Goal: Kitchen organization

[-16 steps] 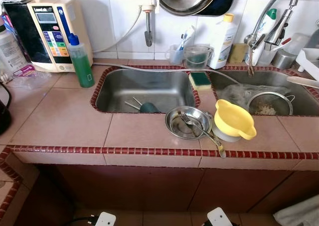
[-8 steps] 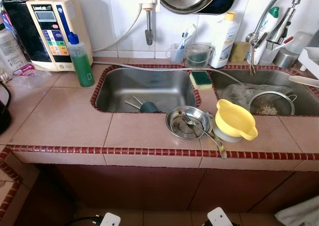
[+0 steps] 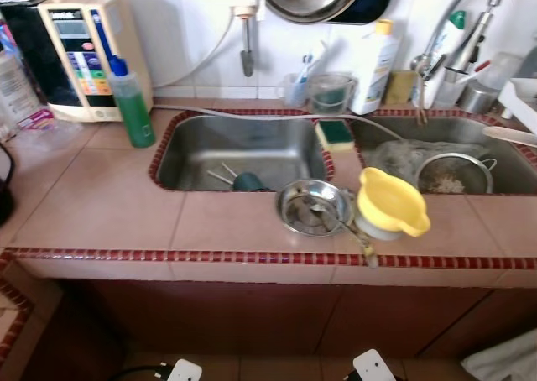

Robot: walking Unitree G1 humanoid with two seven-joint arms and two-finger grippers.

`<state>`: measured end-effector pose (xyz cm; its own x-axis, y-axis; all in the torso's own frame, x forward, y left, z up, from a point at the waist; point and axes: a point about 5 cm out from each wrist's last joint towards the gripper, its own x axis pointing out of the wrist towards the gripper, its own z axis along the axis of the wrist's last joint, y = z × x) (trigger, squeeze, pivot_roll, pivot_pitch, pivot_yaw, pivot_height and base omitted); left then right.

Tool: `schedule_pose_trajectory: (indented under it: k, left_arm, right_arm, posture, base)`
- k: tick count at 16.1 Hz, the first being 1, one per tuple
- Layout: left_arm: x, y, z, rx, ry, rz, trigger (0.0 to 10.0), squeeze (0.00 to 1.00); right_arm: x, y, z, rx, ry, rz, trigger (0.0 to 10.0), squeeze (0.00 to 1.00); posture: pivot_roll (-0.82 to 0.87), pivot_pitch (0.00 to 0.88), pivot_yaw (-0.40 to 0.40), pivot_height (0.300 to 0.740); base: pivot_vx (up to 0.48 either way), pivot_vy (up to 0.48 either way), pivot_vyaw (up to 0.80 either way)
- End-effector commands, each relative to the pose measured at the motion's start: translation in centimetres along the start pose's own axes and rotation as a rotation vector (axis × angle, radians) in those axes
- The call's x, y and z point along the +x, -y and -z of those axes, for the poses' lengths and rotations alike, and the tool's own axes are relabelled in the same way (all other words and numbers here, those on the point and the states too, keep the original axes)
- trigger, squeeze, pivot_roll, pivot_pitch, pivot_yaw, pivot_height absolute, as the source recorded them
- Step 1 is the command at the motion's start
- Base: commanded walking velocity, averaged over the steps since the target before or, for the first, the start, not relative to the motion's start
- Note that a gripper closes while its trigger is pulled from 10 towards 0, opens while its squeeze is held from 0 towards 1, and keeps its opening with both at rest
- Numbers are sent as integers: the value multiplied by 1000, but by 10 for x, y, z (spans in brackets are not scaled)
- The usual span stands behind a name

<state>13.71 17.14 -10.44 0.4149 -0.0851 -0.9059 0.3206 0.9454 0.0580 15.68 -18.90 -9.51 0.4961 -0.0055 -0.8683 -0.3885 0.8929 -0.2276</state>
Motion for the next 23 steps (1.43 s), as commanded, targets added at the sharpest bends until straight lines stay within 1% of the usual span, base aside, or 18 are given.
schedule_pose_trajectory:
  k: [1,8,12,14,18,21,23]
  left_arm:
    - [0,2,1,-7,-8,2,10000,0]
    - [0,1,-1,-18,-4,-5,10000,0]
    - [1,5,-4,-18,2,0,10000,0]
    - [2,6,-4,-18,3,2,10000,0]
    - [1,9,-1,-41,-8,-2,10000,0]
    - [1,7,0,-36,-11,-5,10000,0]
    - [1,7,0,-34,-10,-4,10000,0]
  right_arm:
    - [-1,-2,7,8,-25,-12,10000,0]
    - [-1,-3,5,22,-25,-18,10000,0]
    - [0,4,2,31,-17,-16,10000,0]
    - [0,5,2,35,-13,-17,10000,0]
    - [0,5,1,40,-11,-17,10000,0]
    - [-1,7,3,33,-13,-19,10000,0]
    - [-1,1,4,27,-15,-26,10000,0]
  posture:
    - [-130,0,27,740]
    - [-128,0,24,740]
    - [-126,0,27,740]
    - [-128,0,28,740]
    - [-128,0,27,740]
    - [-127,0,25,740]
    - [-127,0,22,740]
  base:
    - [0,-480,0]
    - [0,-480,0]
    - [0,-480,0]
    - [0,-409,0]
    - [0,0,0]
    - [0,0,0]
    - [0,0,0]
